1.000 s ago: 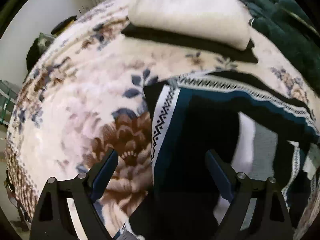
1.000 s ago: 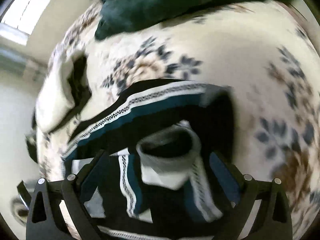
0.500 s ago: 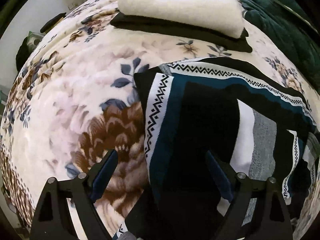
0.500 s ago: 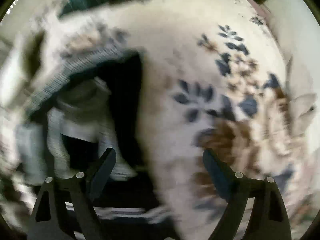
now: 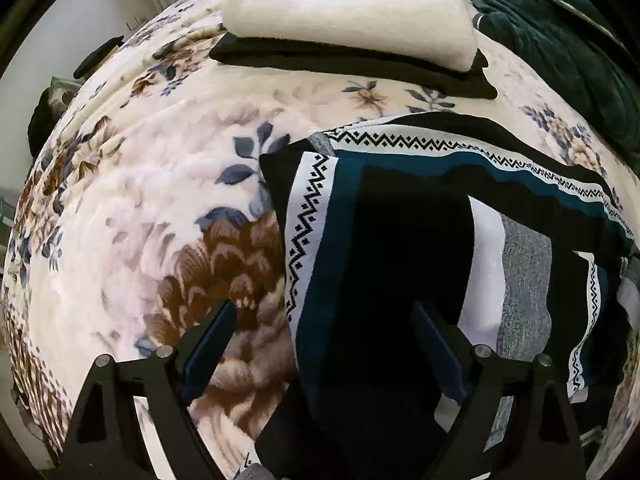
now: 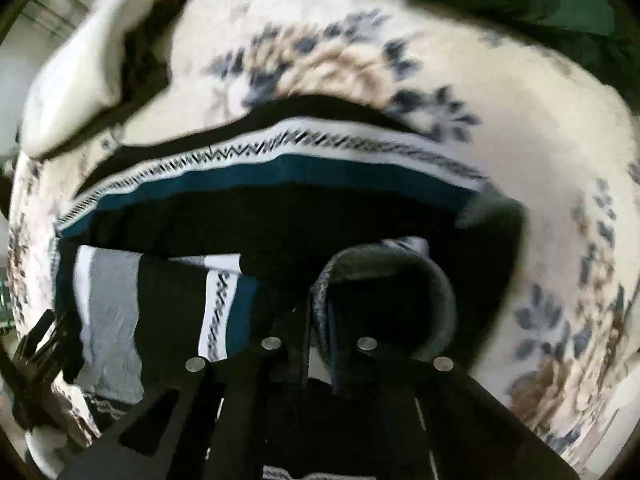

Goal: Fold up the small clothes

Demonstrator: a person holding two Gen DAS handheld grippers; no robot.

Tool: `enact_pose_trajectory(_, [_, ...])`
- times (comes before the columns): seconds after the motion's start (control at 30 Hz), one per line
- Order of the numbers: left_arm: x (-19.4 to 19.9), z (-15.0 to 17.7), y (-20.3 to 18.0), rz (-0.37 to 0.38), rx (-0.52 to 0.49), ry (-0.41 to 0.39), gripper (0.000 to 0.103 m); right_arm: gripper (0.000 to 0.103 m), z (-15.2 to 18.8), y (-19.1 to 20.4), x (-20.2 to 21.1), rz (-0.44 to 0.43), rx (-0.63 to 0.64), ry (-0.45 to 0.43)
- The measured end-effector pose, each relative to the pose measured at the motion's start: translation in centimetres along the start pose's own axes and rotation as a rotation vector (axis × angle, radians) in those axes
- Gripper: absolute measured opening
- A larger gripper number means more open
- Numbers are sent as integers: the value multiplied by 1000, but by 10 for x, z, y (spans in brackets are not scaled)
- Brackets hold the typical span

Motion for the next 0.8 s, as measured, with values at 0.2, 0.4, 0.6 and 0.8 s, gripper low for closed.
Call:
enact_pose_trajectory(0.2, [2,-2,5,32,23,7,89,9,68,-62,8,54,-32,47])
enact_pose_trajectory(0.4, [15,-12,5,51,1,-18,89,61,85,-102,26,-11,-230,11])
enact_pose_trajectory(0.6, [-16,-32,9,20,-7,22,89,65,54,-89,-8,-193,-335,24])
enact_pose_trajectory(0.8, [-45,-45,24,28,20,66,91,11,37,-87,-3,-64,-286,-104])
Point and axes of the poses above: each gripper's, at about its wrist camera, not at the fingertips, and x roughly against the way its jaws point, y to its left, z to its underside, the point moved 10 cm from there along -x, roughly the way its jaws point, and after that the axes turned 7 degrees about y, right-handed, at the moved point
